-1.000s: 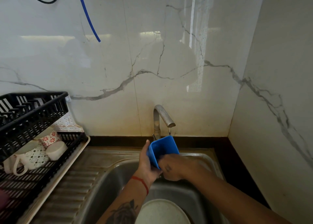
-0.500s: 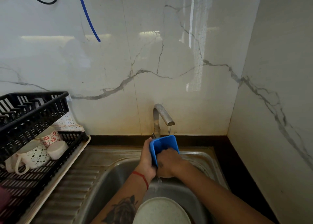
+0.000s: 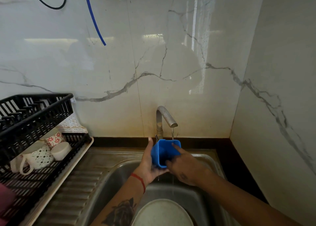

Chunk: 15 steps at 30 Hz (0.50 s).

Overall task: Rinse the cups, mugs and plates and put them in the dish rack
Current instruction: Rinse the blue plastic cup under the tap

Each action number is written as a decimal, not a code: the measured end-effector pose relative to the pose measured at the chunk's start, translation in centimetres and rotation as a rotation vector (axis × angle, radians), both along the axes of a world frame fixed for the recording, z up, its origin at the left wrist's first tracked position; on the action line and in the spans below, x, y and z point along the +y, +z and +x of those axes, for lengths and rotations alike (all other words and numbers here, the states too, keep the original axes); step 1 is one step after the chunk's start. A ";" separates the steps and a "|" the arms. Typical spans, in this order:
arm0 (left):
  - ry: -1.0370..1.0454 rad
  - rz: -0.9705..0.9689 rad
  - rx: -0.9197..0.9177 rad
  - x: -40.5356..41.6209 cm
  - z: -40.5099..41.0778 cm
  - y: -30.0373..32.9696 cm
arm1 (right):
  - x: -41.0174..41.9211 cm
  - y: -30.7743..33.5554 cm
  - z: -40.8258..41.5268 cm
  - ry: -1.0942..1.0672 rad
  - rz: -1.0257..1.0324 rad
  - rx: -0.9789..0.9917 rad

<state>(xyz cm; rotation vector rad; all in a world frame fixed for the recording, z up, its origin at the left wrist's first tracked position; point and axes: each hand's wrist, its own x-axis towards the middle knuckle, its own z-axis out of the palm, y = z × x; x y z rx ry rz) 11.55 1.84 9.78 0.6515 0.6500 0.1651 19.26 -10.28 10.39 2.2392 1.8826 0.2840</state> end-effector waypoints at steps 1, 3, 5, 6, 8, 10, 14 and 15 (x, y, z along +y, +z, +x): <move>-0.021 0.039 -0.026 -0.4 0.2 0.0 | 0.0 0.0 0.0 -0.047 0.031 0.036; -0.025 0.144 -0.051 -1.3 0.4 0.0 | 0.4 -0.3 -0.4 -0.119 0.052 0.040; -0.024 0.258 -0.028 -1.7 0.5 0.3 | 0.6 -0.8 -1.0 -0.135 0.036 0.023; -0.063 0.319 -0.010 -1.7 0.4 0.4 | 0.5 -1.0 -1.1 -0.120 0.025 0.020; -0.161 0.382 0.000 -1.6 0.0 0.4 | 0.1 -0.9 -1.0 -0.094 0.017 0.007; -0.196 0.398 -0.009 -1.8 -0.1 0.1 | -0.3 -1.0 -0.7 -0.107 0.031 -0.012; -0.064 0.535 0.084 -1.9 0.6 -0.6 | -0.4 -1.1 -1.0 -0.144 0.054 -0.039; -0.036 0.554 0.107 -1.8 0.7 -0.8 | -0.5 -1.0 -1.1 -0.137 0.094 -0.025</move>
